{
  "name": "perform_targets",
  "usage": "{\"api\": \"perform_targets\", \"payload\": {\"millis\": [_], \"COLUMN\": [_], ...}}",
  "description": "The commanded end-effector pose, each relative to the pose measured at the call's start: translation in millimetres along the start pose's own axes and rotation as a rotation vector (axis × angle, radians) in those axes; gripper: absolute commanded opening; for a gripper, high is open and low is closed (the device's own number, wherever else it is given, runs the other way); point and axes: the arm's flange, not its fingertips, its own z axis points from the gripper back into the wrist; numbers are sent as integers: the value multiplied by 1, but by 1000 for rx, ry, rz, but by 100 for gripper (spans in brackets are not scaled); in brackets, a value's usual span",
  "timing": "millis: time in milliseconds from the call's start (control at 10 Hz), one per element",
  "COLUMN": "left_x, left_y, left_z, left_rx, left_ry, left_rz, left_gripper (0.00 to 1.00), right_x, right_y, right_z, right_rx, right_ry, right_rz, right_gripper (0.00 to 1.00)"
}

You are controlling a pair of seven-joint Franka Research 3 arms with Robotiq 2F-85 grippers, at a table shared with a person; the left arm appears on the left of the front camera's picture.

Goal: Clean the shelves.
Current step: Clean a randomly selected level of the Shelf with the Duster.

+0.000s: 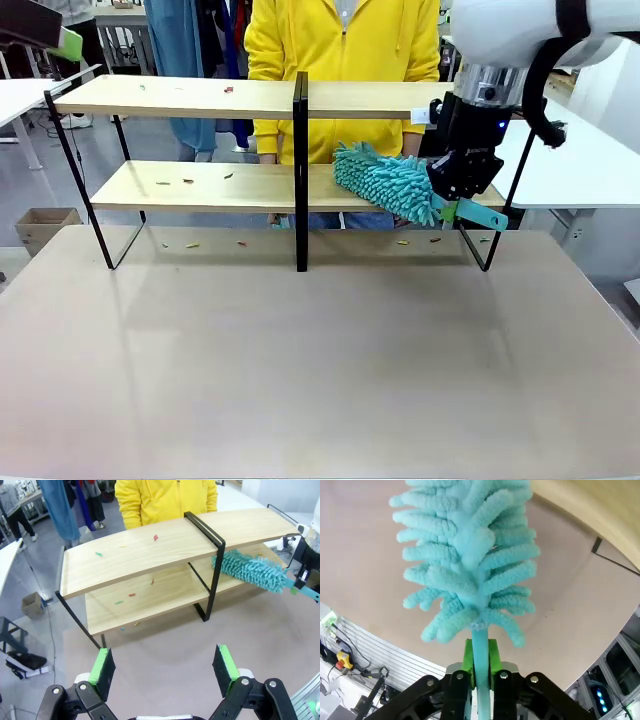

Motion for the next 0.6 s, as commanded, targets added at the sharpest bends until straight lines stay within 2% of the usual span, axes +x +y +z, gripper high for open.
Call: {"api": "perform_targets", "payload": {"millis": [0, 100, 400, 500], "left_x": [-1, -1, -1, -1], "left_y": [1, 1, 1, 1], "left_z": [0, 0, 0, 0], "left_rx": [-5, -5, -5, -5], "left_ry": [0, 0, 0, 0], "left_rz": [2, 2, 2, 2], "left_gripper": [100, 100, 100, 100], "right_x": [1, -2, -21, -27], "right_y": [2, 0, -4, -7], "right_z": [11, 11, 17, 18], "right_rx": [17, -17, 18, -32], "right_ry": [-8, 9, 79, 120], "right_rz": [-69, -169, -478, -642], "right_gripper": [12, 12, 12, 12]}}
